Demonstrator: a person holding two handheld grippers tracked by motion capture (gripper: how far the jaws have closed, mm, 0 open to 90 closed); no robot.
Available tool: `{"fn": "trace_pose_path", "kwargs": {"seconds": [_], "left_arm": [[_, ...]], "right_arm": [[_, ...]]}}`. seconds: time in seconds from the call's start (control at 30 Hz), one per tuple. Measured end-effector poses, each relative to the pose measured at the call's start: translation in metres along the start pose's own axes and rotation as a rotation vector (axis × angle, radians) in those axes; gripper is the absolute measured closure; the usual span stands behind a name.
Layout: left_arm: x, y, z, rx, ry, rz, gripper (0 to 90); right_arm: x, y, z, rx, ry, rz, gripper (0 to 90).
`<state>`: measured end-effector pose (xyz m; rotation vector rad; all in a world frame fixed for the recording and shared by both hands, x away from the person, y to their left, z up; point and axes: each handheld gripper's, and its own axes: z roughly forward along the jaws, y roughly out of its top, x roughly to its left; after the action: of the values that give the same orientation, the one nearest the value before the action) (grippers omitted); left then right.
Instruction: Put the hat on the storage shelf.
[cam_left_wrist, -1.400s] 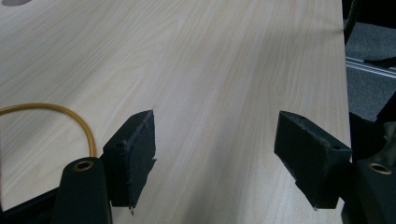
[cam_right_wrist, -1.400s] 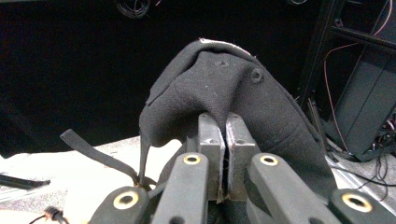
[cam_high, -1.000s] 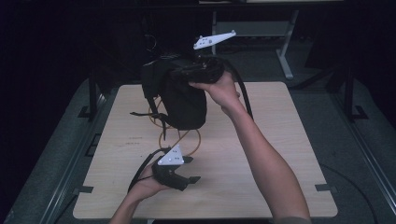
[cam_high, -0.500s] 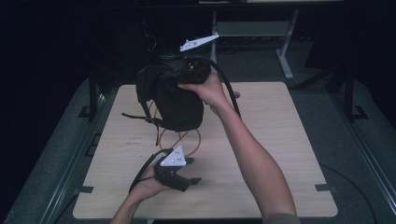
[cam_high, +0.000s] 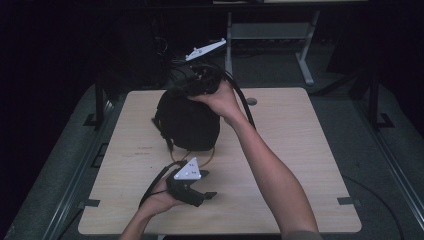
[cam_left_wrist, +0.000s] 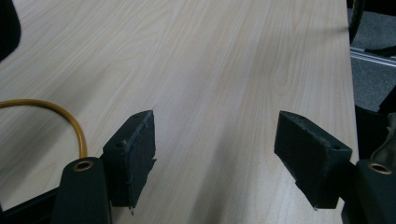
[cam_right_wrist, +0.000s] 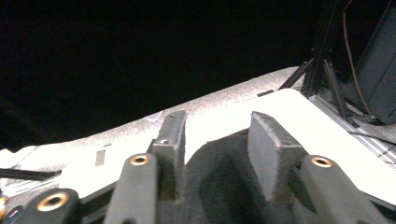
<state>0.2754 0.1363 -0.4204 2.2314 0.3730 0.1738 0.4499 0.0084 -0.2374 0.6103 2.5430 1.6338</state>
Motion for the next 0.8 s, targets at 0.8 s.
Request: {"fn": "trace_pose_path", "kwargs": {"seconds": [0.8], "left_arm": [[0.004,-0.006,-0.005,-0.001,0.056,-0.024,28.5]], "right_arm": [[-0.005,-0.029,-0.044,-0.015,-0.031,0.034,32.9]]}}
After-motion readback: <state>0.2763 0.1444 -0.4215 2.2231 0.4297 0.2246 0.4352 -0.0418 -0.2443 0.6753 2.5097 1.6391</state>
